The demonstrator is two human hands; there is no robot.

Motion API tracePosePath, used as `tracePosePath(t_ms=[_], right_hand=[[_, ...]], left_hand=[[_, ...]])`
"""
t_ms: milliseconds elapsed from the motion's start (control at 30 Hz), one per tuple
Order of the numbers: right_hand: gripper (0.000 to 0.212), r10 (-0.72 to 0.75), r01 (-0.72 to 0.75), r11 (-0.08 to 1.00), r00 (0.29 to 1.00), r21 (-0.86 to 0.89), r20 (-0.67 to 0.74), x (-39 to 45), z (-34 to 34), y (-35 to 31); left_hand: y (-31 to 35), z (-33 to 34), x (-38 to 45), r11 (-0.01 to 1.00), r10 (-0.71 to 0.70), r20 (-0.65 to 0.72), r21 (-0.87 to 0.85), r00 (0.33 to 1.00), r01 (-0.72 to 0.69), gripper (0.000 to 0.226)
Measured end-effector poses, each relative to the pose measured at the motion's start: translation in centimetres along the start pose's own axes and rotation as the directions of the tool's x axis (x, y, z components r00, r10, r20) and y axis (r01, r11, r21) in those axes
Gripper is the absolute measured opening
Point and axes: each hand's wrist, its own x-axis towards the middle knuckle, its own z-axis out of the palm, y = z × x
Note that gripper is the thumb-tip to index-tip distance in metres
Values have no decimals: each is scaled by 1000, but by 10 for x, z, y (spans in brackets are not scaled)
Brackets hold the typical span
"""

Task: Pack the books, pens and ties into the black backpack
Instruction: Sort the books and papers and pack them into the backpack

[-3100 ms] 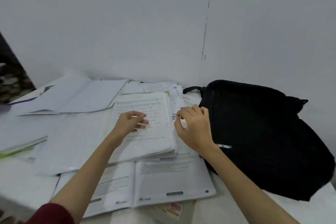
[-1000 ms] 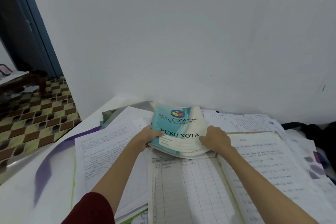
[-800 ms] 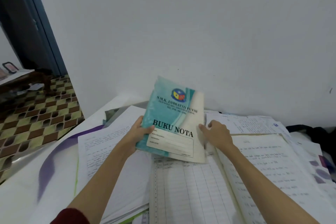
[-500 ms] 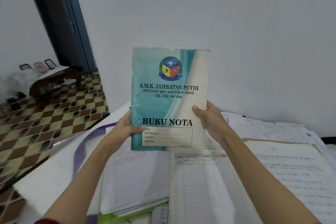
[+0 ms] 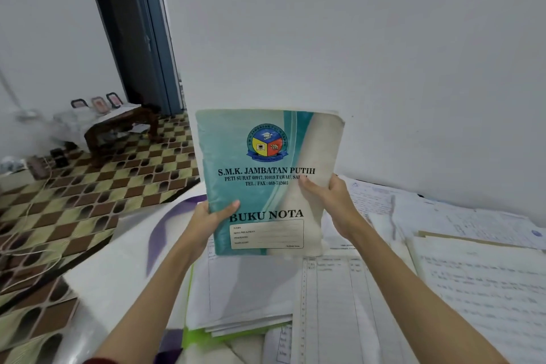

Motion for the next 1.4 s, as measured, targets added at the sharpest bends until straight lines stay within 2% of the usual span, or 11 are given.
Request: tracePosePath(t_ms=[300,433,667,800,867,967,1067,1133,1200,1300,1400], right_hand=[[20,-235,230,964,972,-137,-27,-4,4,-19],[10,-131,124,983,990,-136,-44,-6,-5,0],[40,-93,81,986,993,-145,-78,-7,2,9],[29,-88,79,988,994,-130,-66,-5,0,-3],[21,-93,84,990,992,-110,-82,-3,-8,-18],[41,-163,144,985,959,-99,-233,-4,-35,-53],[87,-381,238,903,829,-357,-410,-16,-82,-96],[98,-478,233,798,806,-555,-349,-33,-113,-120],[78,-402,180,772,881,-610,-249,-53,-138,-140],[38,-184,93,859,974,-503,-134,-82,-171,-151],[62,17,-68,925,990,-375,-139,-121,-219,-148]], left_hand=[[-4,3,5,995,59,-23,-81,998,-61,43],[-9,10,7,999,11,32,-35,999,-10,31],[-20,11,7,997,-38,-3,66,999,38,42],[-6,23,8,993,27,-138,116,990,-11,9],[15,30,8,988,92,-157,139,983,-70,6],[57,40,7,956,190,-48,237,981,-173,9],[109,55,7,852,226,148,449,963,-269,5],[138,72,8,694,228,296,619,927,-368,16],[157,101,5,534,186,431,710,883,-459,30],[173,146,-4,430,93,570,717,816,-549,27],[179,196,-15,388,12,664,686,747,-616,23]])
